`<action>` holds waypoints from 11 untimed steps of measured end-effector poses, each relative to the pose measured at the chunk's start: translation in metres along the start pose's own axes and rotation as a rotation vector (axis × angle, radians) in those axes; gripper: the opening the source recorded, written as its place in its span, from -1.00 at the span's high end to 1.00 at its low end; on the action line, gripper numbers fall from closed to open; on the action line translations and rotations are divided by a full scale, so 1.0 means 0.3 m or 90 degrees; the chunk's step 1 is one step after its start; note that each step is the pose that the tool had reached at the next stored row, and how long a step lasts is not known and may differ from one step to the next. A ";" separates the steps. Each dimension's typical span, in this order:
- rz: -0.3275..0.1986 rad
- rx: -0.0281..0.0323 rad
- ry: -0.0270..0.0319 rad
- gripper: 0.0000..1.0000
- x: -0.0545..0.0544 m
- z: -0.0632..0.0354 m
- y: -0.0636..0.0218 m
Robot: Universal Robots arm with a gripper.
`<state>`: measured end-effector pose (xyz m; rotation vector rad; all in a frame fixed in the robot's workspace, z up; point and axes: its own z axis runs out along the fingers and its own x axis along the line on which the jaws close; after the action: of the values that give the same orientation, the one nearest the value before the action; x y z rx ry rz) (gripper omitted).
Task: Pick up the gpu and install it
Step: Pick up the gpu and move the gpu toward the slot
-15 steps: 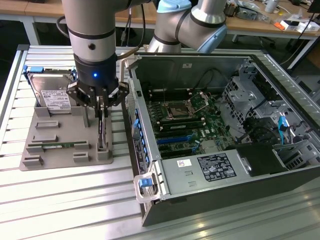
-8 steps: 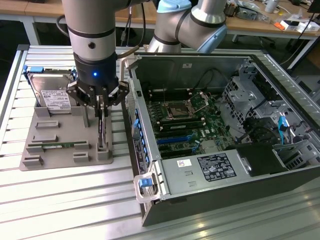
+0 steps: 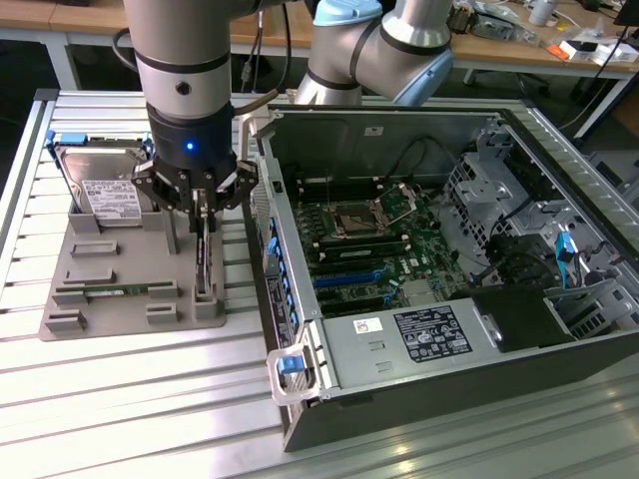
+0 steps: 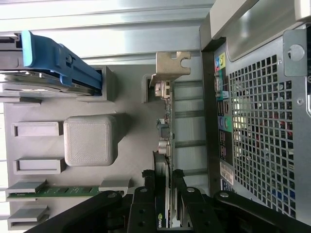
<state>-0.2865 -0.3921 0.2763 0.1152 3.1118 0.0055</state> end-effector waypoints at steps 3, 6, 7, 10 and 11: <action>0.000 0.0000 0.0000 0.49 0.000 -0.001 0.000; 0.000 -0.0001 -0.0001 0.49 0.000 -0.004 0.000; 0.000 0.0000 0.0000 0.49 0.000 -0.004 0.000; 0.000 0.0000 0.0000 0.49 0.000 -0.007 0.000; 0.000 0.0000 0.0000 0.49 0.000 -0.008 0.000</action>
<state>-0.2865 -0.3921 0.2786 0.1152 3.1118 0.0055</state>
